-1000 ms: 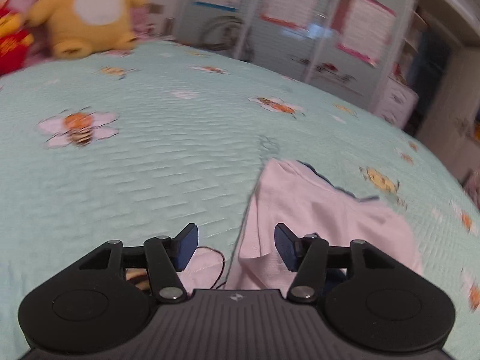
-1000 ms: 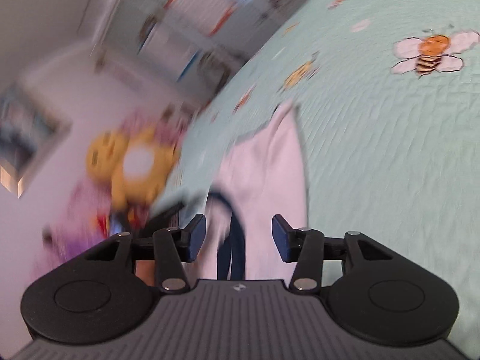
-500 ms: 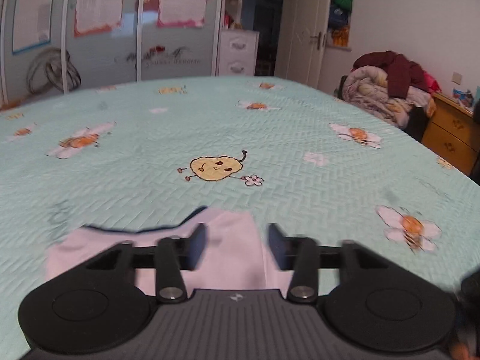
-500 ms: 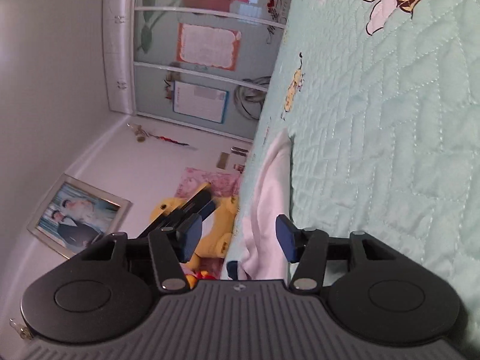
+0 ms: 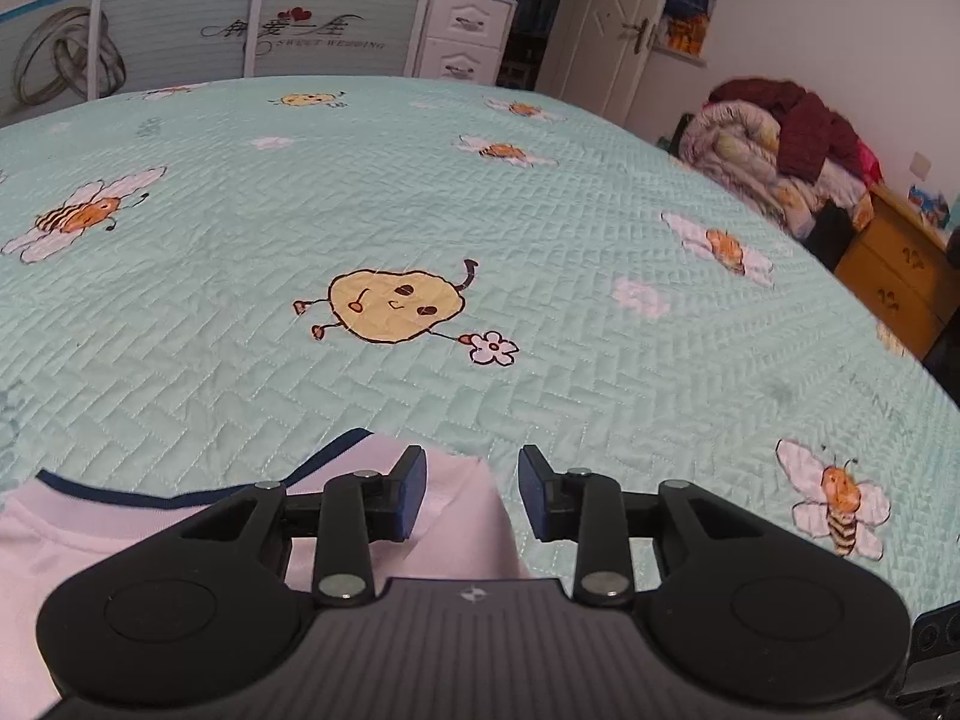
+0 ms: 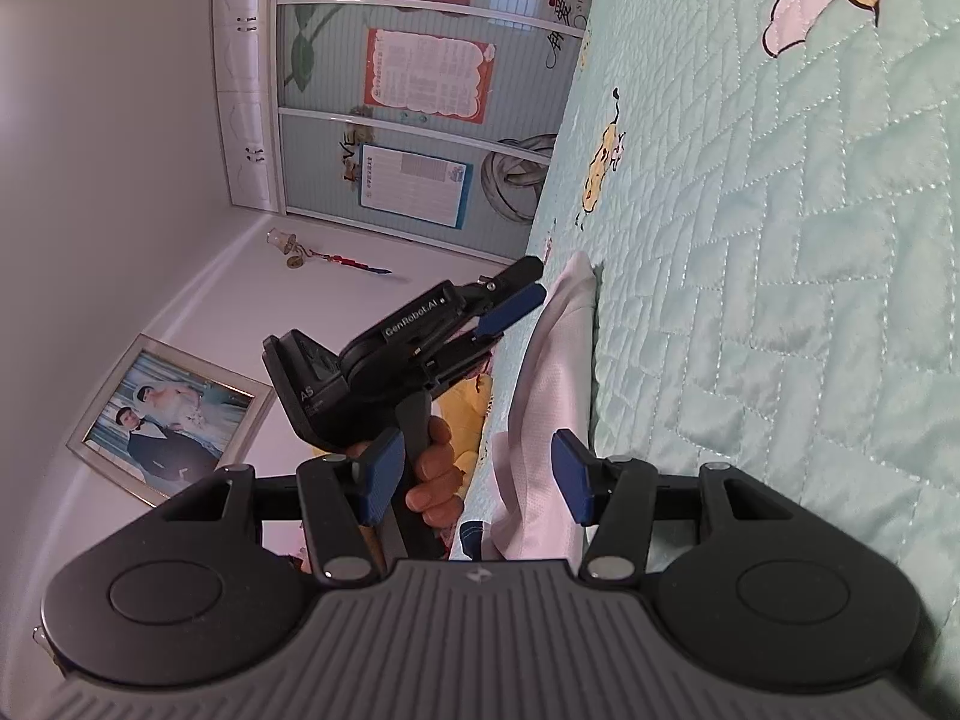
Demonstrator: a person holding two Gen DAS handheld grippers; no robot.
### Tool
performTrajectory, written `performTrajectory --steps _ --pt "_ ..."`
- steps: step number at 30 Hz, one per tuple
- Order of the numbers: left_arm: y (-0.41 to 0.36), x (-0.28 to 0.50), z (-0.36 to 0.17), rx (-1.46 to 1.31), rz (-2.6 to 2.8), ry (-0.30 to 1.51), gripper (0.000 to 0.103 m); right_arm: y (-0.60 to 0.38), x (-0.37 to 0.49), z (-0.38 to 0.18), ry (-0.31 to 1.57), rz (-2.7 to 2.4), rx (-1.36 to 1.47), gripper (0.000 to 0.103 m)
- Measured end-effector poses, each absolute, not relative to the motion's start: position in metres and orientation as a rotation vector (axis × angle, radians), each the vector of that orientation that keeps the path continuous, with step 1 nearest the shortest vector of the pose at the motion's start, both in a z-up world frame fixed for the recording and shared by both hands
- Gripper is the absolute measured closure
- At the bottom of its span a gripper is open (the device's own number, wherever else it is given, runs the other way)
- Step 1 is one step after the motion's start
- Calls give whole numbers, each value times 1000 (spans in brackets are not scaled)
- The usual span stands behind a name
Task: Fold clothes
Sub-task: 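Open the left gripper to release the folded shirt part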
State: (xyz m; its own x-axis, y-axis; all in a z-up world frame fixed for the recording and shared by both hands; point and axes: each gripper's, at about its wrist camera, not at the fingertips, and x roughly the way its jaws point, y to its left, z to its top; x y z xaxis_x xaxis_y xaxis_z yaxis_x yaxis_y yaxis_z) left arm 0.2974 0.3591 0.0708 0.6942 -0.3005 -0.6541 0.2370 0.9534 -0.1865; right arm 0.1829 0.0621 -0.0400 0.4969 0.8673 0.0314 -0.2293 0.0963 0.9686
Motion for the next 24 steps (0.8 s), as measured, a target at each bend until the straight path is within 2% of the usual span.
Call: performTrajectory --steps 20,21,24 --pt "369 304 55 -117 -401 802 70 63 180 -36 662 901 1185 48" --pt "367 304 55 -107 -406 802 72 63 180 -35 662 900 1183 48" --pt "359 302 55 -58 -411 795 90 63 181 -35 661 899 1179 48"
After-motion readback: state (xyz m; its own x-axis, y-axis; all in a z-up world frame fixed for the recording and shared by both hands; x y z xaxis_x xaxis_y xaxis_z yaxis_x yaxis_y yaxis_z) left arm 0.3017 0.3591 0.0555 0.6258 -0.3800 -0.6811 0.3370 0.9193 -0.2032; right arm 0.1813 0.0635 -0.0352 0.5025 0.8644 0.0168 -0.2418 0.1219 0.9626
